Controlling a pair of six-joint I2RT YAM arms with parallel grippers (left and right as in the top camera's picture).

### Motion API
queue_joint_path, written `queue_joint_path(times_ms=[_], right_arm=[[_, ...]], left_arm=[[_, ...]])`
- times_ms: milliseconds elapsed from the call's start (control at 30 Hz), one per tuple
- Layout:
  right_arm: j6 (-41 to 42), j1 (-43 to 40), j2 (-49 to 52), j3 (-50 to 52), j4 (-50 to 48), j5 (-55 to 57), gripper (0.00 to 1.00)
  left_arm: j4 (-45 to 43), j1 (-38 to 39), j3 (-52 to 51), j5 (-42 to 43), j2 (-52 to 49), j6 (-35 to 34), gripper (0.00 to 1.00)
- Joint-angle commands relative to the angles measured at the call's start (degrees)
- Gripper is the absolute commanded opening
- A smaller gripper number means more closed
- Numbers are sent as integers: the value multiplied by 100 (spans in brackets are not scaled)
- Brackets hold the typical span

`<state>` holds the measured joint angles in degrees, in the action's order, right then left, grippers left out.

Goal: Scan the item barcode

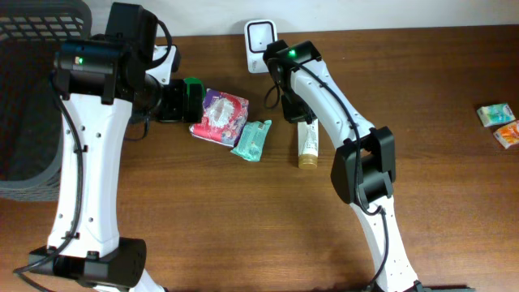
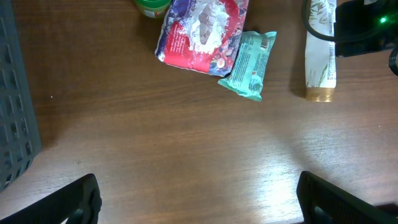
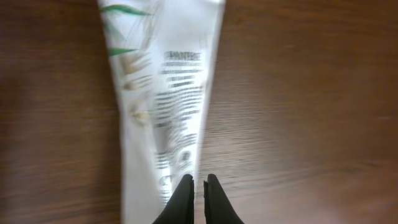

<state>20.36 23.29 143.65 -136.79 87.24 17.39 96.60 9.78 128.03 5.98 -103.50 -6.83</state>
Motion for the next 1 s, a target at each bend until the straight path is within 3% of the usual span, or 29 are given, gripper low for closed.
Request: queue_joint_path(times_ms=[0,133,367,533,700,733,800,867,933,967], right_arm=[[-107,-326,9,55,-50,-1467,4],[-516,-710,9,85,-48,-2643,4],[-511,-713,9,750,-348,-2603,4],[-376,-595,9,1816,-1399,-2726,4],[-345,-610,-7,623,-654,-2726,4],[-365,-610,-7,195,-398,-2726,9],[-590,-643,-7,-422,-63,-2662,56],[-643,-835,-7,-627,118,-2417,84],[-789,-1276,9,-520,302,-2841,100],[-1032,-1445,9,-389,348,-3176,100]], left_arm=[[-4,17,9,4,87,90,99],[-4,17,9,4,87,90,99],[-4,17,9,4,87,90,99],[-4,17,9,4,87,90,99],[-4,17,9,4,87,90,99],[-4,17,9,4,87,90,99],[-4,17,9,4,87,90,99],[-4,17,9,4,87,90,99],[-4,17,9,4,87,90,99],[-4,17,9,4,87,90,99]])
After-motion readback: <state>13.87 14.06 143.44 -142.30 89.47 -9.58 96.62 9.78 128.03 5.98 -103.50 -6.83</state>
